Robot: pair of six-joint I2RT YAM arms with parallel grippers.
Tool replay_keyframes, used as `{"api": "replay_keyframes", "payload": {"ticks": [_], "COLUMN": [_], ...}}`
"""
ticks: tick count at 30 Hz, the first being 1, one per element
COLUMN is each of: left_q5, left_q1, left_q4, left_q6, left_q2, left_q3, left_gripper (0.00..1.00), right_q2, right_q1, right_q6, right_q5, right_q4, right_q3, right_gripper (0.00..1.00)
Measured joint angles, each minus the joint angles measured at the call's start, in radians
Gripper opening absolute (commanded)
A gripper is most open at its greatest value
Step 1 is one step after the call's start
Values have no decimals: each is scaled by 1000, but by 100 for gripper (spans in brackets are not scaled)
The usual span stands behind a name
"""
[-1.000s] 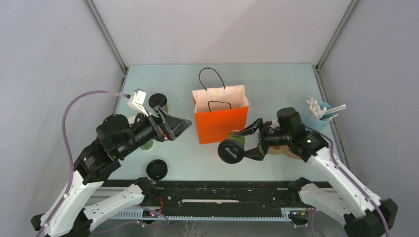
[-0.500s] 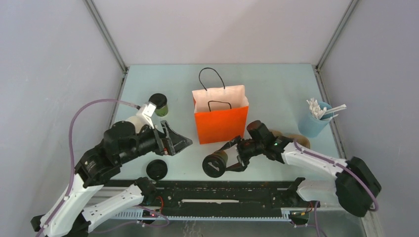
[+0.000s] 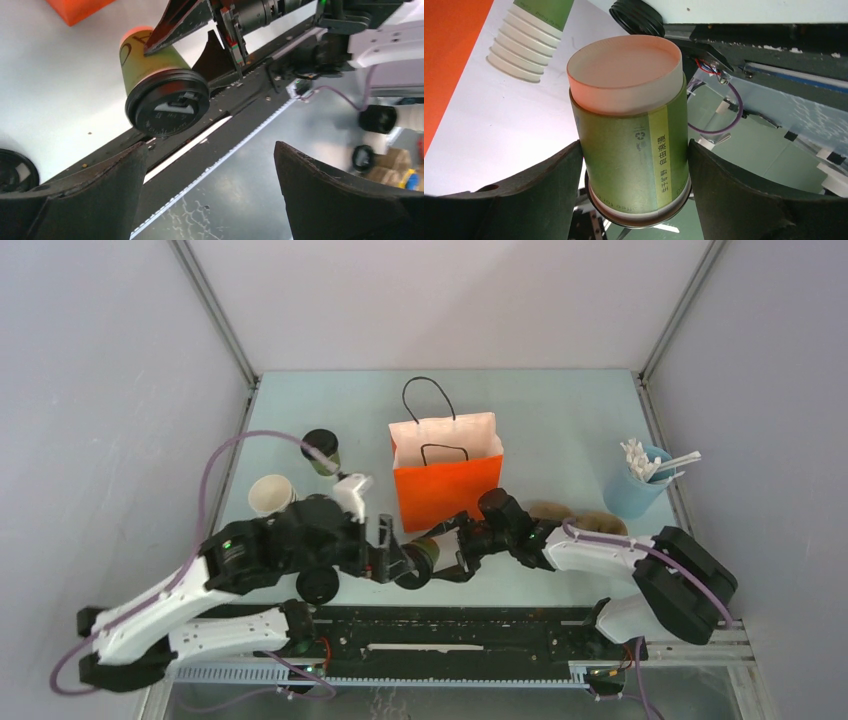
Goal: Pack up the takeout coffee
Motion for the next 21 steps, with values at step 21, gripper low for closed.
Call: {"api": "replay_keyframes", "payload": {"ticks": [21], "left_q5": [-324], "left_q1": [-153], "left_q4": [-103], "left_q6": [-20], "left_q2": [355], "left_q3": [80], "left_gripper": [100], "right_q2": [92], "right_q1": [37], "right_q6": [0], "right_q5": [36], "right_q4": [214], "right_q3": [-1], "right_gripper": [83]}}
